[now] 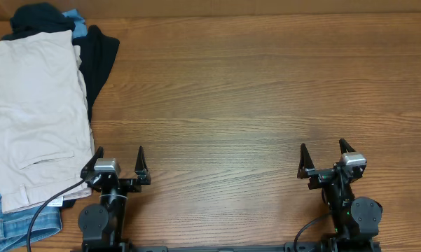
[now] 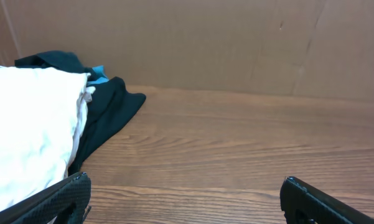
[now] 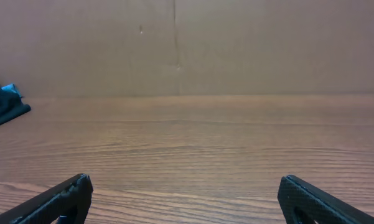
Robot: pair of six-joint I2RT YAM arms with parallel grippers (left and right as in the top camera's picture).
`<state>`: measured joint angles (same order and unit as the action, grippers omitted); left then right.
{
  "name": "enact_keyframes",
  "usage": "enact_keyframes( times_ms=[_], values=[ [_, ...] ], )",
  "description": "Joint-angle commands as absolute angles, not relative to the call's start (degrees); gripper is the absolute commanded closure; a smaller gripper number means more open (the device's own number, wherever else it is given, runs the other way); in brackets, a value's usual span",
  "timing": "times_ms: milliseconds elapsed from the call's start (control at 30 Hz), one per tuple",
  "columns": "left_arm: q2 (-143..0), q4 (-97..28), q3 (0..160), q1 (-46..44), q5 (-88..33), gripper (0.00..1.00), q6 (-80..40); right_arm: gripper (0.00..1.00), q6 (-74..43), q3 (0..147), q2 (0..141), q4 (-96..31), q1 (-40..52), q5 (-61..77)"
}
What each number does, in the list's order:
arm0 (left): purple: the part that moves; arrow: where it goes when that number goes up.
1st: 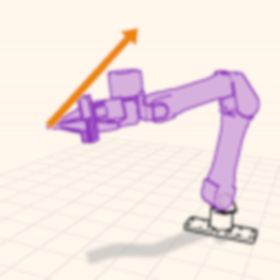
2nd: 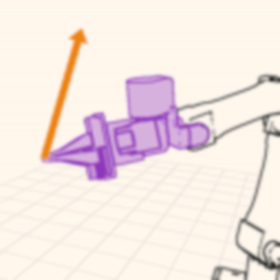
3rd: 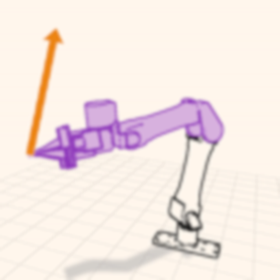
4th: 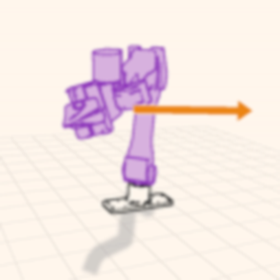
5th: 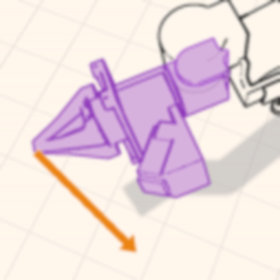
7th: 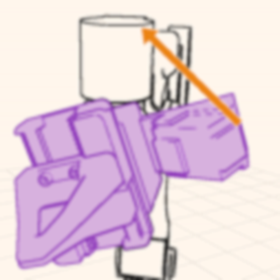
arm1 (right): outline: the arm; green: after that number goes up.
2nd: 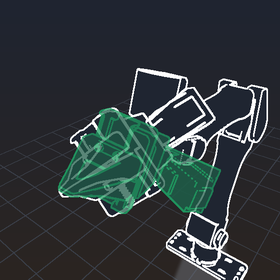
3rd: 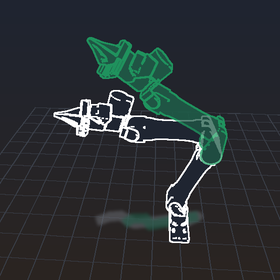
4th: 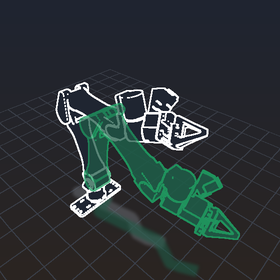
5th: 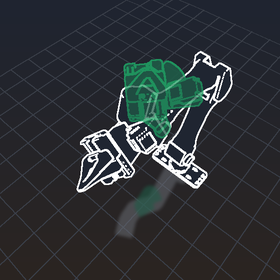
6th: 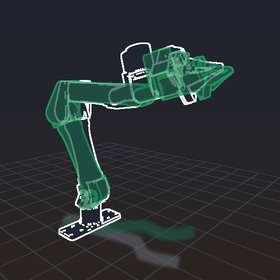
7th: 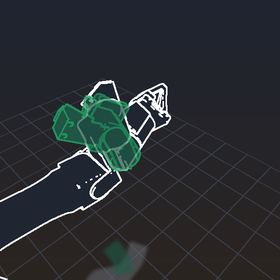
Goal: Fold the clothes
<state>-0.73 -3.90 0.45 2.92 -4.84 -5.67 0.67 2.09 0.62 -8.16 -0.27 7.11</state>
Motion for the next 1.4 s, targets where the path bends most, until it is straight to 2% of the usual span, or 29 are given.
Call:
enact_keyframes(
  times_ms=[0,167,300,567,667,800,867,1033,1267,1367],
  values=[
    [-0.3,-4.1,0.3,2.5,-4.0,0.0,-6.2,0.0,0.9,2.0,0.2,-7.7,0.1,7.1],
    [-0.3,-4.1,0.3,2.5,-4.0,0.0,-6.2,0.0,0.9,2.0,0.2,-7.7,0.1,7.0],
    [-0.3,-4.1,0.3,2.5,-4.0,0.0,-6.2,0.0,1.8,2.0,0.2,-7.8,0.0,-4.0],
    [-0.3,-4.1,0.3,2.5,-4.0,0.0,-6.3,0.0,1.7,2.0,0.2,-7.8,0.0,-1.4],
    [-0.3,-3.9,0.4,2.5,-4.1,0.0,-10.6,0.0,-6.5,2.6,0.2,-8.0,0.0,-0.1],
    [-0.4,-16.7,8.8,2.5,-3.2,0.0,-10.5,0.0,-8.7,8.9,0.3,-16.3,0.0,0.1],
    [-0.8,-25.2,16.4,2.5,1.4,0.0,-10.5,0.0,-9.3,12.6,1.5,-20.7,0.0,0.1],
    [-13.1,-36.4,31.8,2.5,6.6,0.0,-15.4,0.0,-11.1,23.7,13.9,-29.3,0.0,0.1],
    [-50.2,-57.8,56.2,2.6,4.8,0.0,-11.8,0.0,-11.2,40.9,42.8,-43.3,0.0,1.9],
    [-59.4,-62.9,59.3,2.6,6.3,0.0,-11.8,0.0,-11.2,42.5,50.1,-42.6,0.0,6.9]
  ],
)
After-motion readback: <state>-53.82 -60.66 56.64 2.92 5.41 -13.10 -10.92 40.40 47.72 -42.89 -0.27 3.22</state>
